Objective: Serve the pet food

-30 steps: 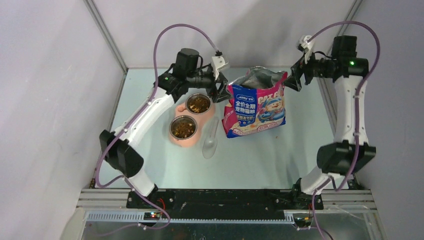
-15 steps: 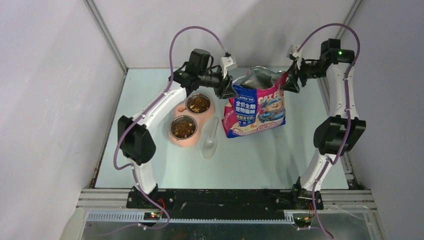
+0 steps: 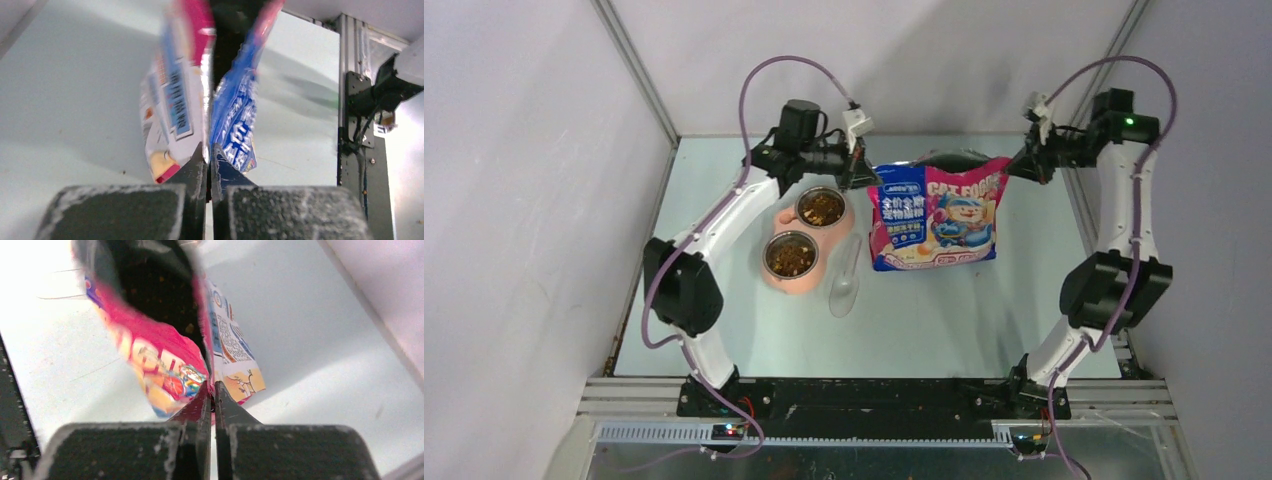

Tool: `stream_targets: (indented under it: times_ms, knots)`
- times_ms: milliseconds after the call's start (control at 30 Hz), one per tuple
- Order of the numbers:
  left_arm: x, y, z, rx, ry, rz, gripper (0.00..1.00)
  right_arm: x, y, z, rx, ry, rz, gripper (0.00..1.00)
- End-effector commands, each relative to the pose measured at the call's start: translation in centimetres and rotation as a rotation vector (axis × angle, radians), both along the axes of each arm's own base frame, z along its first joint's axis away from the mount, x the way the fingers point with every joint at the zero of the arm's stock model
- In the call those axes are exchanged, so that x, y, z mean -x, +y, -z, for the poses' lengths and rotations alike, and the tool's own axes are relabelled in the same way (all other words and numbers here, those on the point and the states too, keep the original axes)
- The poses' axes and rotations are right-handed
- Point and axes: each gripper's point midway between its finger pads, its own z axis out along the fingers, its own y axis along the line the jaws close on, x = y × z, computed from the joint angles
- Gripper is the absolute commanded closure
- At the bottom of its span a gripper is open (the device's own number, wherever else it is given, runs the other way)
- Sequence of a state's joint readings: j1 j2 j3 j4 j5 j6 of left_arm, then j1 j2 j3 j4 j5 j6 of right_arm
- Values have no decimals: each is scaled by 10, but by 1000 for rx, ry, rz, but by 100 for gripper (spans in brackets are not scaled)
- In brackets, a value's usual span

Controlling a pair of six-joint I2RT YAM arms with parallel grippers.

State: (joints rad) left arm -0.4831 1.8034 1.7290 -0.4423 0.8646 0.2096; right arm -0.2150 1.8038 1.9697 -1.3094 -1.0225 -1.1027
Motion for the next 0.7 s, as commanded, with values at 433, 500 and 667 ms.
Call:
stream_targets:
  times_ms: [433,500,667]
  knots:
    - [16,39,-45,119,-43,-39,99,71,-10,-21,-74,23,123,93]
    - [22,38,-42,85,-69,8,73,70,-5,-18,-45,12,95,75]
    - [19,33,-40,-28,-261,132,35,64,10,-8,14,19,20,60]
